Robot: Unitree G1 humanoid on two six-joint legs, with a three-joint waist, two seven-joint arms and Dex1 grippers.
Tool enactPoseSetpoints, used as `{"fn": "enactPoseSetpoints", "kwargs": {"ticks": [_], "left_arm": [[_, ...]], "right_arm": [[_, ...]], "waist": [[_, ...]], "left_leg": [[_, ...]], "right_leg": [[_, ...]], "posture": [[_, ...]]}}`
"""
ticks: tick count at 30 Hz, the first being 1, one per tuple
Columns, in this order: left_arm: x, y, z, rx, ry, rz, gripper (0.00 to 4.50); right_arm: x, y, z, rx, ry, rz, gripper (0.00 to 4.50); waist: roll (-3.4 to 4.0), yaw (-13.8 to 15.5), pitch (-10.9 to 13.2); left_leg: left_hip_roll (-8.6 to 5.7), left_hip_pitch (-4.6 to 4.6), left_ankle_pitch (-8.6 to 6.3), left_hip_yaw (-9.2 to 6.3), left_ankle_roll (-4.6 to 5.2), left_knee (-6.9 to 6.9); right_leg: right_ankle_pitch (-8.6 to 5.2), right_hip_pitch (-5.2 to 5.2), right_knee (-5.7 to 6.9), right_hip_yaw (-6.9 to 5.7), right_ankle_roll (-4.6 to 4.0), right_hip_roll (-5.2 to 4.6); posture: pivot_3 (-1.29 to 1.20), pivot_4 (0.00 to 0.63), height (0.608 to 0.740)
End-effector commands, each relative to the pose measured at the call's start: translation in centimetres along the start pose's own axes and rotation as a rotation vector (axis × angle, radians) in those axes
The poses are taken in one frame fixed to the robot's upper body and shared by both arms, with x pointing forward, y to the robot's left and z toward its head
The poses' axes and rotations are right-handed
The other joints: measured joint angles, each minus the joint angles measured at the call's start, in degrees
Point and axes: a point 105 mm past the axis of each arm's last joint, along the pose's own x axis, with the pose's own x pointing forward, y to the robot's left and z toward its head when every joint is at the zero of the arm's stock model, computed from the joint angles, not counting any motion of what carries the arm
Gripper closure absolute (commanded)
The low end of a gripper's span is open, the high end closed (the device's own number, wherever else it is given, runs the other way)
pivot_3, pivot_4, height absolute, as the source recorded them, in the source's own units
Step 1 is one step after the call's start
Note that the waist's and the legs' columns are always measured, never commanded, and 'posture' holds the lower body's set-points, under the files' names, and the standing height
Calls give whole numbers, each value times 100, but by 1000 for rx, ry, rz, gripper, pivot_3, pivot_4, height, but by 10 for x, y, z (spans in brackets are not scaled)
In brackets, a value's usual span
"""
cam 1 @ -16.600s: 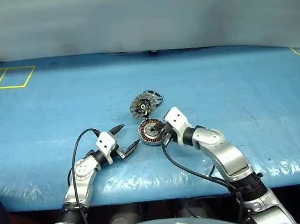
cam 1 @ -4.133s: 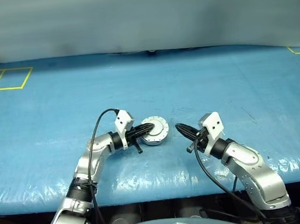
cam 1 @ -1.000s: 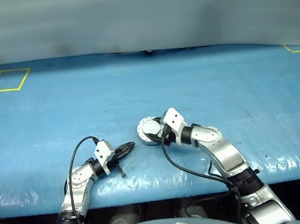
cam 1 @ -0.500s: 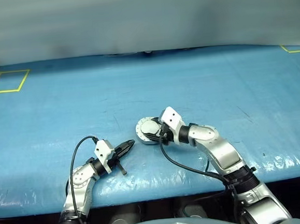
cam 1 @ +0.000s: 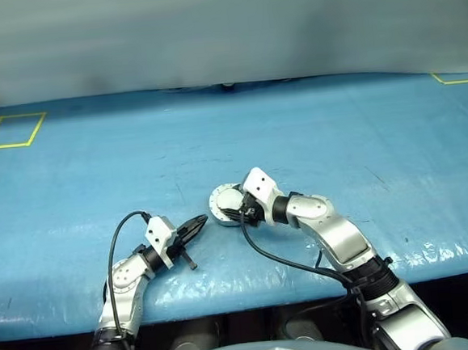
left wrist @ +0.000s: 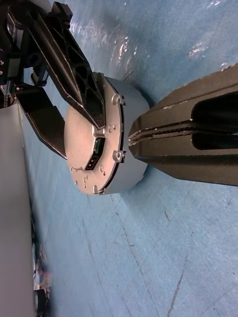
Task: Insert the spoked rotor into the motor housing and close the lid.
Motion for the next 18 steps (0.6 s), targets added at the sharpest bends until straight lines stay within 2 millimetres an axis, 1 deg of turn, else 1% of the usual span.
{"fn": "enactPoseSetpoints", "kwargs": {"ticks": [1, 5, 6, 10, 16, 18], "left_arm": [[2, 3, 7, 19, -26, 8, 4500], [2, 4, 6, 18, -24, 9, 4500], [2, 4, 6, 18, -23, 10, 4500], [1, 4, 5, 16, -20, 11, 4500], [1, 3, 4, 16, -15, 8, 4500], [1, 3, 4, 17, -15, 7, 4500]], "right_arm": [[5, 10, -36, 59, 157, 20, 1492], [7, 12, -40, 60, 195, 31, 1492], [8, 14, -39, 64, 192, 37, 1492], [10, 20, -26, 110, 128, 71, 1492], [11, 17, -29, 86, 160, 41, 1492], [12, 19, -26, 98, 149, 49, 1492]], "waist": [[0, 0, 0], [3, -3, -2], [3, -4, -4], [3, -33, -5], [3, -80, -5], [3, -82, -5]], "left_leg": [[2, 0, -1, 0, -1, -1], [9, 1, -2, 0, -4, 0], [11, 1, -2, 0, -5, 0], [24, 2, -6, 1, -12, 0], [43, 2, -24, 1, -30, -4], [47, 2, -26, 1, -33, -6]], "right_leg": [[0, 0, 0, 0, -1, 2], [-1, 0, 1, 2, -2, 8], [-1, 0, 1, 3, -2, 10], [-3, 0, 0, 6, -5, 22], [-15, -7, 0, 4, -29, 39], [-17, -9, 0, 2, -33, 41]], "posture": [[0, 150, 740], [0, 150, 740], [0, 150, 740], [0, 150, 740], [0, 150, 740], [0, 150, 740]]}}
